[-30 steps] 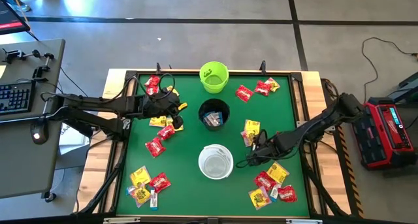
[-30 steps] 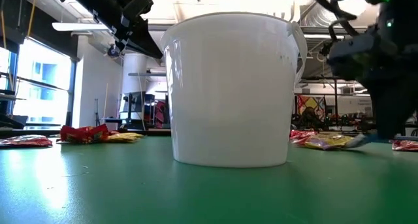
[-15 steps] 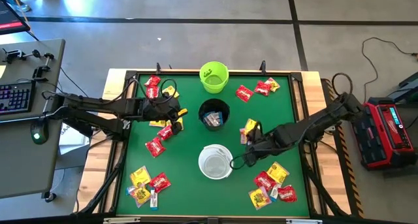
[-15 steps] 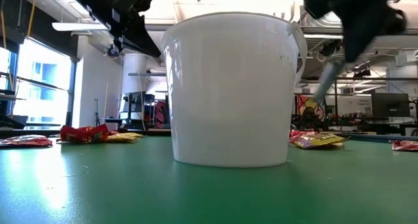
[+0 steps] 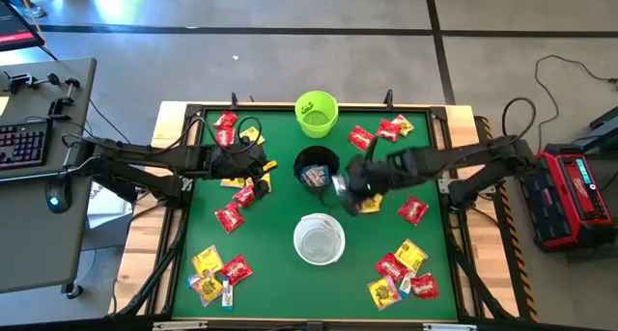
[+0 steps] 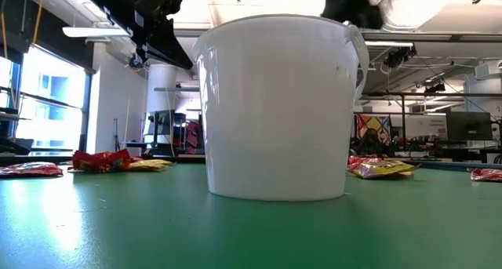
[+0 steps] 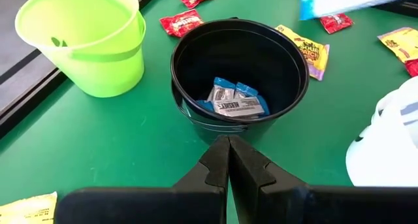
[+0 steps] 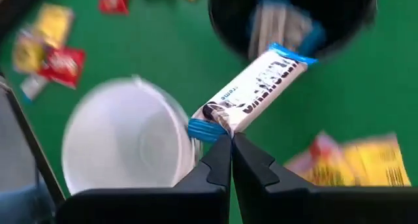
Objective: Sort candy by brand, put in halloween buckets
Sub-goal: Put the white chocolate into the black bucket
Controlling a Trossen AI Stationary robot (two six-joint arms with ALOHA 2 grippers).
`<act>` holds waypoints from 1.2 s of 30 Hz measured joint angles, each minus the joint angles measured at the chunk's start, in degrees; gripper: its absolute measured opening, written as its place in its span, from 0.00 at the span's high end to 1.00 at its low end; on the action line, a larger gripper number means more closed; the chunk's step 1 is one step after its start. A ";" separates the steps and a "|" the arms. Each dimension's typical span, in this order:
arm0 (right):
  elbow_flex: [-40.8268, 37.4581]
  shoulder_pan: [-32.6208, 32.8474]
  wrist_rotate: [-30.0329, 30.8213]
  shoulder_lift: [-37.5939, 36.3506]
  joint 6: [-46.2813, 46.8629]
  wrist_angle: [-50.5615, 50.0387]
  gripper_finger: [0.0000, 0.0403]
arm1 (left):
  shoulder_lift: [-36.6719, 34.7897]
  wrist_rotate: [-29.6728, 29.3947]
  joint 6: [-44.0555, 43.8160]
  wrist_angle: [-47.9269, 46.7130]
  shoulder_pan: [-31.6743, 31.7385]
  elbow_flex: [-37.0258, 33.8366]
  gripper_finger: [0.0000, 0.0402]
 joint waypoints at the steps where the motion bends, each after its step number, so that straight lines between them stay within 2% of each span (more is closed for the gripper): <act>1: 0.00 -1.59 -1.19 0.29 -1.75 2.10 1.00 | 0.00 0.00 0.27 0.00 0.00 0.00 1.00; 6: 0.00 -8.80 -6.76 3.22 -5.80 9.17 1.00 | -0.02 0.00 1.07 0.02 0.00 0.02 1.00; 13: 0.00 -15.63 -12.14 8.94 -6.72 12.99 1.00 | -0.01 0.10 1.11 0.02 0.00 0.02 1.00; 25: -0.02 -18.17 -12.83 14.24 -10.62 14.84 0.97 | -0.02 2.57 1.09 0.54 0.02 0.04 1.00; 29: -0.04 -18.40 -12.85 14.48 -10.16 16.35 0.92 | -0.02 2.60 0.74 0.50 0.09 0.04 1.00; 32: 0.75 -18.41 -12.90 14.57 -10.18 16.11 0.83 | -0.02 2.81 0.74 0.05 0.11 0.10 1.00; 36: 2.45 -18.38 -14.02 14.51 -11.08 18.02 0.71 | -0.76 7.12 0.74 -5.44 0.09 1.80 1.00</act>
